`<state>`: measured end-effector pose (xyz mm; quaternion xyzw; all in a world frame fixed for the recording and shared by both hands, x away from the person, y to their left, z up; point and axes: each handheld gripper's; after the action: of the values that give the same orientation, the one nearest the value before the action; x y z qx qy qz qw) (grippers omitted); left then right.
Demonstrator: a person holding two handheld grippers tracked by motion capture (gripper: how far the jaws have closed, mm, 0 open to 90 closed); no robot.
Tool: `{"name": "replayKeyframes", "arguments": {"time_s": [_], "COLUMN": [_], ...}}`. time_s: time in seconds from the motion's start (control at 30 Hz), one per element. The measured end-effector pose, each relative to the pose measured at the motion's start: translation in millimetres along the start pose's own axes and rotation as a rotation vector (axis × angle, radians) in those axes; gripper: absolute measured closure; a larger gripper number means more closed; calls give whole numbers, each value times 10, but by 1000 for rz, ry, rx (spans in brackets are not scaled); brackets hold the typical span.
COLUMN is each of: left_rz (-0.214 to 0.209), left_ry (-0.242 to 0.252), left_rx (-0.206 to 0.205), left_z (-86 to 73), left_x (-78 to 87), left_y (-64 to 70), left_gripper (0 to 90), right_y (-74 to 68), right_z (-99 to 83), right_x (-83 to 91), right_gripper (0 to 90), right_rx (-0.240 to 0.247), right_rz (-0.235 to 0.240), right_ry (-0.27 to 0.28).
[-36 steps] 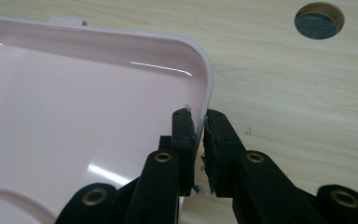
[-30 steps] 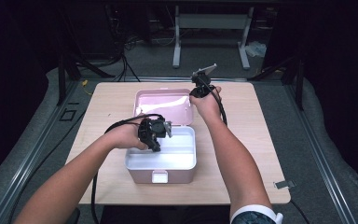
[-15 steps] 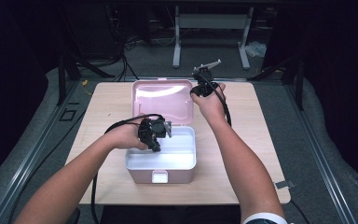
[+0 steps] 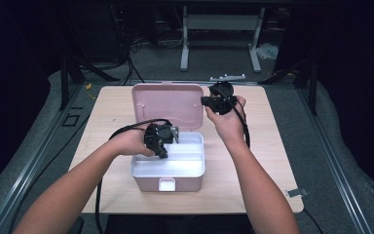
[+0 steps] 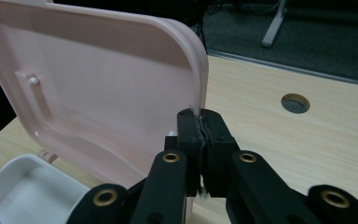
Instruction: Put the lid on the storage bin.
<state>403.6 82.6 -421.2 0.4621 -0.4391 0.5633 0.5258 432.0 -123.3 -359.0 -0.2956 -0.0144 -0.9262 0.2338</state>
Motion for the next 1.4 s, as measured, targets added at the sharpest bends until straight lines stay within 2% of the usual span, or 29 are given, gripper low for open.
{"name": "replayKeyframes", "arguments": {"time_s": [0.1, 0.2, 0.23, 0.33, 0.4, 0.47, 0.5, 0.53, 0.57, 0.6, 0.63, 0.67, 0.7, 0.83, 0.87, 0.9, 0.97, 1.1, 1.17, 1.2, 1.23, 1.3, 1.37, 1.4], "left_rz": [12, 16, 29, 33, 22, 18, 25, 21, 21, 19, 19, 28, 28, 40, 35, 35, 35, 39, 25, 3, 3, -9, 9, 29], "left_ry": [9, 21, 24, 31, 60, 75, 88, 119, 119, 149, 149, 185, 185, 246, 276, 276, 290, 324, 343, 354, 354, 357, 368, 386], "left_rx": [14, 35, 38, 40, 62, 64, 74, 86, 86, 110, 110, 141, 141, 220, 265, 265, 301, 398, 443, 481, 481, 518, 560, 622], "left_z": [-8, -27, -35, -45, -84, -104, -129, -202, -202, -306, -306, -425, -425, -766, -926, -926, -1057, -1329, -1422, -1486, -1486, -1523, -1547, -1560], "left_x": [1, 7, 8, 21, 99, 132, 167, 235, 235, 309, 309, 377, 377, 507, 528, 528, 533, 525, 519, 518, 518, 523, 544, 582], "left_y": [11, 20, 27, 30, 23, 22, 34, 40, 40, 42, 42, 48, 48, 43, 47, 47, 44, -7, -41, -80, -80, -124, -179, -248], "left_gripper": [872, 867, 865, 863, 863, 858, 858, 842, 841, 836, 833, 831, 828, 786, 771, 754, 746, 716, 720, 742, 747, 762, 780, 803], "right_y": [-93, -143, -146, -151, -149, -155, -155, -155, -155, -156, -155, -156, -156, -164, -165, -165, -165, -155, -156, -153, -153, -153, -153, -155], "right_z": [-66, -124, -134, -152, -153, -153, -153, -155, -155, -159, -161, -162, -162, -172, -173, -173, -177, -175, -175, -176, -176, -175, -175, -177], "right_x": [116, 199, 213, 242, 247, 247, 247, 247, 247, 252, 254, 258, 258, 267, 270, 270, 272, 272, 272, 272, 272, 271, 271, 273], "right_gripper": [875, 875, 875, 875, 875, 875, 875, 875, 875, 875, 875, 875, 875, 875, 875, 875, 875, 874, 874, 874, 874, 873, 873, 873], "right_rx": [44, 65, 69, 78, 78, 81, 81, 83, 83, 84, 84, 84, 84, 87, 86, 86, 87, 86, 88, 88, 88, 86, 88, 89], "right_rz": [-21, -24, -20, -16, -15, -22, -22, -23, -23, -21, -17, -16, -16, -17, -15, -15, -18, -8, -10, -7, -7, -7, -7, -5], "right_ry": [22, 34, 38, 35, 34, 35, 35, 35, 35, 33, 33, 32, 32, 38, 35, 35, 36, 37, 36, 36, 36, 36, 36, 37]}}
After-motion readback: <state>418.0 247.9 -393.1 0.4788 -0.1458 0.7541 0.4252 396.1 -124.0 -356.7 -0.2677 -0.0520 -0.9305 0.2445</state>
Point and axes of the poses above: each handheld gripper's, and its own axes: x roughly backward along the jaws, z roughly out of its top, y roughly to its right, and after that the axes turned 1 degree about x, right-handed
